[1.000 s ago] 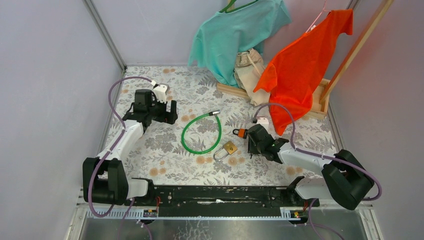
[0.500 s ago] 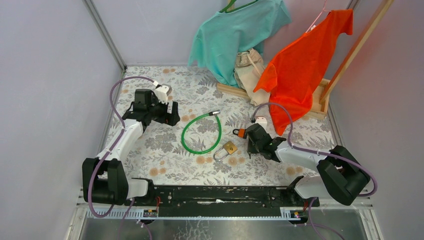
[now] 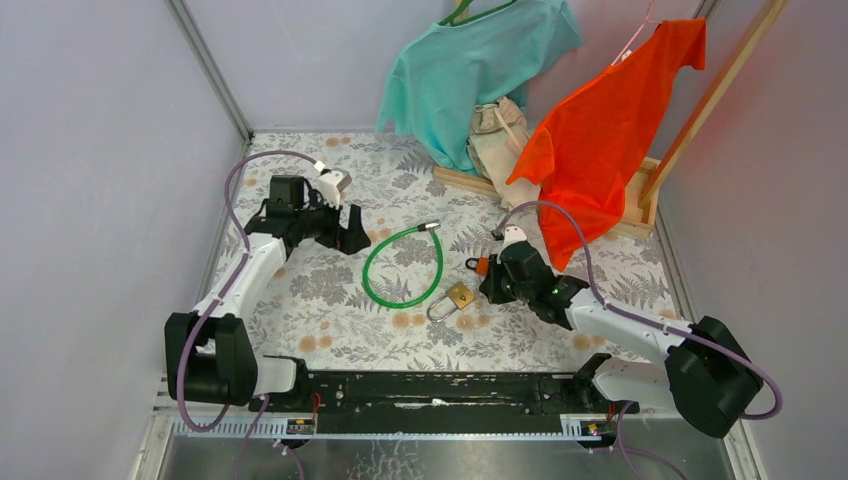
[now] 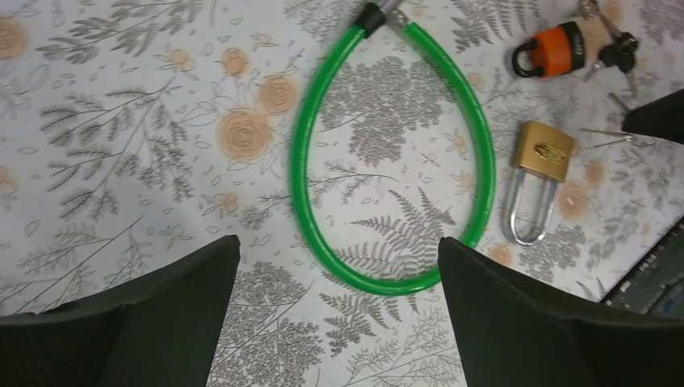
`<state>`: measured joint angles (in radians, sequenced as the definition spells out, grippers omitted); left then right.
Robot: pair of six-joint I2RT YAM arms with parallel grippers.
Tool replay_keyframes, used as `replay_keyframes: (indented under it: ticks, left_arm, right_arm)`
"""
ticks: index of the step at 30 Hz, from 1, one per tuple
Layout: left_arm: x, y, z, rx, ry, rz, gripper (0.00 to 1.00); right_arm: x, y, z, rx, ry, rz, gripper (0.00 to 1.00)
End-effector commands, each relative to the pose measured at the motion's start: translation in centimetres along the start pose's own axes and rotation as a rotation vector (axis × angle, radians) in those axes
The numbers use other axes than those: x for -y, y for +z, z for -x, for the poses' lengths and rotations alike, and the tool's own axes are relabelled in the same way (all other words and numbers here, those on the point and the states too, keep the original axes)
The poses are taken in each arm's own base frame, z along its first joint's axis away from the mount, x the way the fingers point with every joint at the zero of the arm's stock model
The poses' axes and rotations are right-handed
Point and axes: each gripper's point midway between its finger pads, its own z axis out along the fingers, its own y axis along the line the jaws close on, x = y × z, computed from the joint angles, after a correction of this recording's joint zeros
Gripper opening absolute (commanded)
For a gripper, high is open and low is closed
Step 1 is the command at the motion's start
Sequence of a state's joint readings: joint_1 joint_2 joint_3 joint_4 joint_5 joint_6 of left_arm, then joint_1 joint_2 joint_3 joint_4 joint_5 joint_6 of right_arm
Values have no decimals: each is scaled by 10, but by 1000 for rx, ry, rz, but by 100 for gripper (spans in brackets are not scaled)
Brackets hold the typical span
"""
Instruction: Unlock with the key
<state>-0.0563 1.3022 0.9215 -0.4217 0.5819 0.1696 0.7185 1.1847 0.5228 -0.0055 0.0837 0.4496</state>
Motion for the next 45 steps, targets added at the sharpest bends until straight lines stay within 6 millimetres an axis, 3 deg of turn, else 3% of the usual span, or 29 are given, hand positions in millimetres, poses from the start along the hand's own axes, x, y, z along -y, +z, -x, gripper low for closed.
replay_keyframes:
  ticks: [1, 11, 19, 23, 29, 38, 45]
  left_arm:
    - [22, 0, 8, 5, 9, -156, 100]
    - [72, -8, 2, -44, 43, -485, 100]
    - [112, -25, 0, -24, 114, -722, 95]
    - [130, -32, 0, -35, 165, -788, 92]
    - [156, -54, 4, -18, 213, -885, 79]
    - [176, -77, 5, 8, 212, -974, 78]
    - [183, -80, 6, 10, 186, -1010, 70]
  right_arm:
    - [-63, -22, 39, 71, -89, 288, 0]
    - [-141, -58, 77, 59, -163, 644, 0]
    - [-187, -79, 85, -40, -187, 903, 0]
    - [-200, -86, 80, -129, -216, 1005, 0]
    - [-213, -102, 78, -199, -247, 1131, 0]
    - [-221, -108, 77, -232, -310, 1167, 0]
    - [-231, -106, 79, -255, -357, 1157, 0]
